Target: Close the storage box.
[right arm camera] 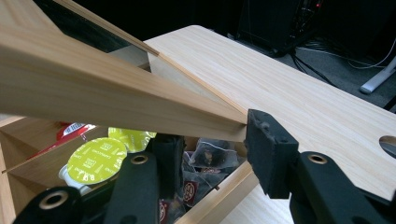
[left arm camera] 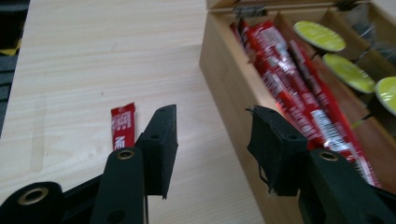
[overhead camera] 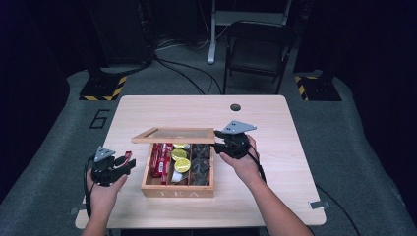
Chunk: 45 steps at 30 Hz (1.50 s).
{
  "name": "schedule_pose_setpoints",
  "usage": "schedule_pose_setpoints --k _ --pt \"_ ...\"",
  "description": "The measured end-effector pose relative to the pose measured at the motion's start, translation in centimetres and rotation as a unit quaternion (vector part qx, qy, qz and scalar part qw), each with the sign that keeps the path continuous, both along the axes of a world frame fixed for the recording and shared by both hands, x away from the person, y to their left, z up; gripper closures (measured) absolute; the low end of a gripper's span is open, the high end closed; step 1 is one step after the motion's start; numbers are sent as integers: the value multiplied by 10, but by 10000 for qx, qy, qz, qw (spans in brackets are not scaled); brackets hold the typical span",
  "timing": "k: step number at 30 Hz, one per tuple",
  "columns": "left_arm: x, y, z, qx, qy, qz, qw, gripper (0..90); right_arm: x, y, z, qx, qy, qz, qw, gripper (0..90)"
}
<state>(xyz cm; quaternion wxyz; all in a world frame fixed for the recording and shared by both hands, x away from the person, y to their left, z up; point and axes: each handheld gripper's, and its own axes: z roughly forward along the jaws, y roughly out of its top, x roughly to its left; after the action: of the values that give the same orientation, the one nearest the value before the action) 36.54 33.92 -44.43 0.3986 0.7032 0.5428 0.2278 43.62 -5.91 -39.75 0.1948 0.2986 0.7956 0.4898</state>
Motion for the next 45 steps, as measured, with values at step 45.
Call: schedule_pose_setpoints --k 45 --pt "-11 -41 65 -68 -791 -749 9940 529 -11 -4 -12 90 110 30 9999 595"
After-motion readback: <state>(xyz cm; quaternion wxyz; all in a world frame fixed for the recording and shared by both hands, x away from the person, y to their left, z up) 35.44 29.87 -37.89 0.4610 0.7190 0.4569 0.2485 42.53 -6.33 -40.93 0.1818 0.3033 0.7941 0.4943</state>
